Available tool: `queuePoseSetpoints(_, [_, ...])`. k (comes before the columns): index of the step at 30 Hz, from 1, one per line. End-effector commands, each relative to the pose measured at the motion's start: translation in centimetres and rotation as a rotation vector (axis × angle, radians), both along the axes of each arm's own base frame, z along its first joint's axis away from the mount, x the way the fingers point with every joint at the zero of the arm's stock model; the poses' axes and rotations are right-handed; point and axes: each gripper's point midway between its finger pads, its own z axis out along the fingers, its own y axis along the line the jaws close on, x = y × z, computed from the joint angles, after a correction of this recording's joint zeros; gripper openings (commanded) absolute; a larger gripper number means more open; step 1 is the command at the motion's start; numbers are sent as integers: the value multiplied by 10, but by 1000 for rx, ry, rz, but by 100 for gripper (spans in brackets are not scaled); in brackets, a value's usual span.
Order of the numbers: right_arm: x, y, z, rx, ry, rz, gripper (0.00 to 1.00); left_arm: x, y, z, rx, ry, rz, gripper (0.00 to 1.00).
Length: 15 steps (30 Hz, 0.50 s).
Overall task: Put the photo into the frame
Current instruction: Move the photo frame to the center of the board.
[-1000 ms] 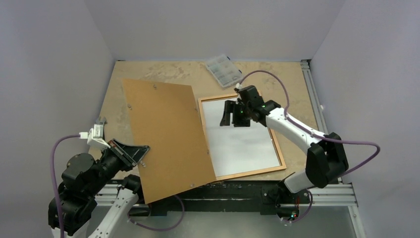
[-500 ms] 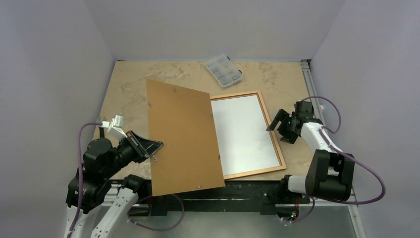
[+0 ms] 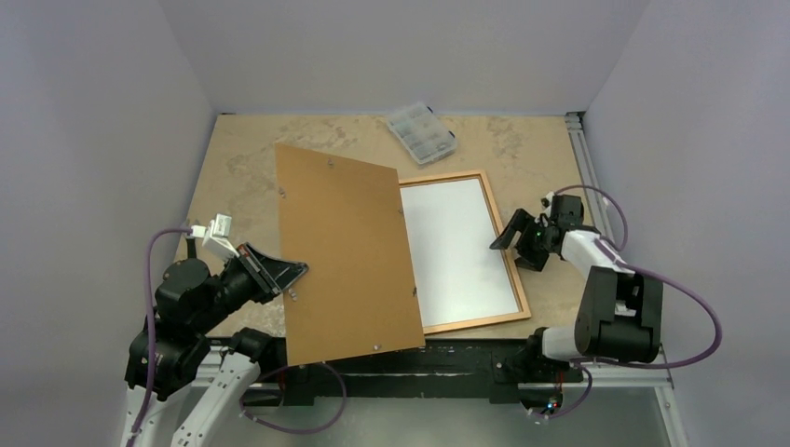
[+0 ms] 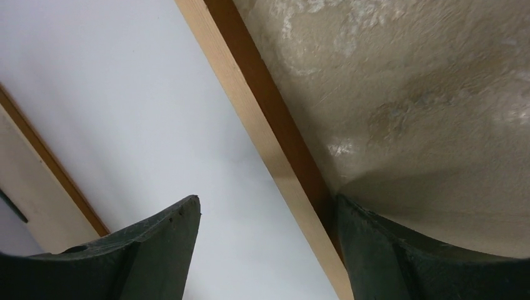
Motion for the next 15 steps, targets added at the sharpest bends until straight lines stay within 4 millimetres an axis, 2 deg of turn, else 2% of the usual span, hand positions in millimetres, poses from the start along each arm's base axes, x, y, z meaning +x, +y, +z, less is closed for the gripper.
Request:
queuePoseSetpoints(1, [-32,26,-6,94,60,75,77,5,-7,33,-68,-119,-20,0])
queuePoseSetpoints(6, [-49,52,-6,109,85,149,77,6,-7,33,-71,-117,-21,0])
queuePoseSetpoints(15, [-61,90,1,116,86,252,77,6,-7,32,-68,-117,-20,0])
